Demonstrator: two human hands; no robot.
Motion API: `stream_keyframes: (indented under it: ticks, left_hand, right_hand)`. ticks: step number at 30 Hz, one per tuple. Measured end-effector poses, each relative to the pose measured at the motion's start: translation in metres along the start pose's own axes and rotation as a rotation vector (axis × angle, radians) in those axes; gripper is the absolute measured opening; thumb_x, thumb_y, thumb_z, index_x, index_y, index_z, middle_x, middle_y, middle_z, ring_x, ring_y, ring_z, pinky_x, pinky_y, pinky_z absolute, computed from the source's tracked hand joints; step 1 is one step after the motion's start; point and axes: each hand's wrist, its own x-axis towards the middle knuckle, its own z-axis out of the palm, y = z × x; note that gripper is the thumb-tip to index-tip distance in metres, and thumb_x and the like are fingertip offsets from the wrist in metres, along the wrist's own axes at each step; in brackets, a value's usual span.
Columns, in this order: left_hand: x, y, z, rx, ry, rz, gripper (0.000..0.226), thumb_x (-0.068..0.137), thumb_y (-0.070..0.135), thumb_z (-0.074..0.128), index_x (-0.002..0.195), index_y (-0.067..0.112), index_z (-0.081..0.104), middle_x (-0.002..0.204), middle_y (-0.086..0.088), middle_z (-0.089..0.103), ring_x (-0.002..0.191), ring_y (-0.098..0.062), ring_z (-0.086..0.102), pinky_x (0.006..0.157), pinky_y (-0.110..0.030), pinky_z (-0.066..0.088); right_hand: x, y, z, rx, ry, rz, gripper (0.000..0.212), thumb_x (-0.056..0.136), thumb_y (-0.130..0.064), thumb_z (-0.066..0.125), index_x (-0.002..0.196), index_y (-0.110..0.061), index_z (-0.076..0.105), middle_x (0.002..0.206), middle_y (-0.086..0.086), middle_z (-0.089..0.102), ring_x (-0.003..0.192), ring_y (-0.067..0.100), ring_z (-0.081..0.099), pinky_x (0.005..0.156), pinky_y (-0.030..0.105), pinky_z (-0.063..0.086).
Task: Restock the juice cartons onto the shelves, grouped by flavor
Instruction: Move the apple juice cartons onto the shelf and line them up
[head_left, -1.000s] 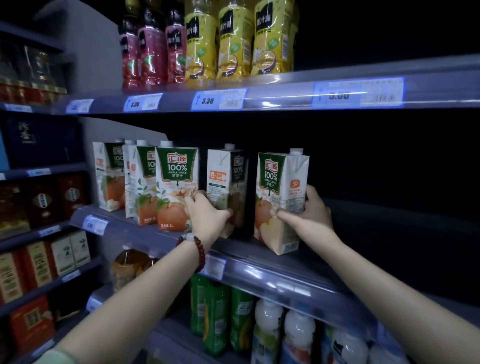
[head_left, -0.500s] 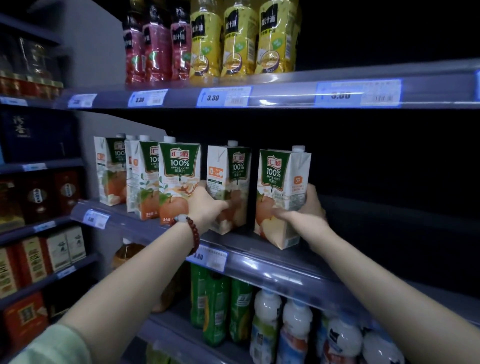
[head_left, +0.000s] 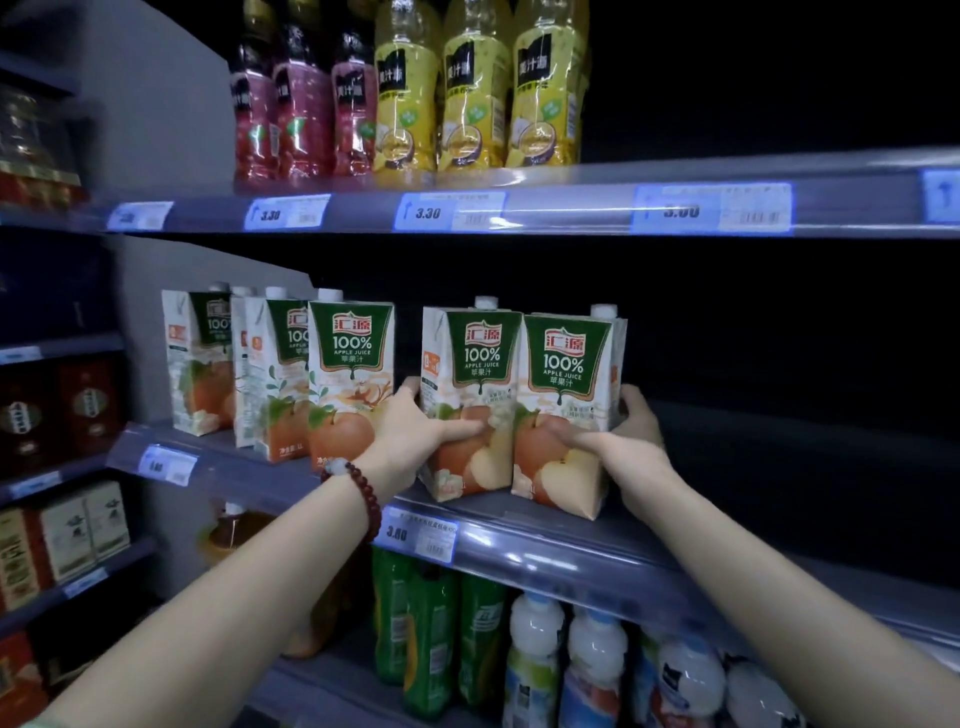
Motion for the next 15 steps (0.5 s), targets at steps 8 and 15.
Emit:
stream_keyframes:
  ticks: [8,15]
  left_hand:
    - [-0.017,0.002,0.033,-0.190,-0.178,0.078,0.090,0.039,0.017,0.092,0.120,0.022,0.052,0.105,0.000,0.071,0.083,-0.009,0.073,0.061,-0.026,0.058]
    - [-0.053,0.013,0.114,-0.255,-0.265,0.132,0.085,0.034,0.022,0.095,0.111,0.028,0.059,0.103,0.001,0.074,0.092,-0.015,0.072,0.066,-0.029,0.059]
  right_hand:
    - [-0.018,-0.012,-0.057,0.119,-0.025,-0.087,0.066,0.058,0.010,0.083,0.111,-0.017,0.057,0.099,0.003,0.074,0.085,0.016,0.073,0.068,0.028,0.059]
    - [-0.041,-0.023,-0.152,0.121,-0.015,-0.126,0.065,0.056,0.009,0.084,0.109,-0.019,0.059,0.102,0.008,0.075,0.091,0.022,0.073,0.069,0.031,0.059]
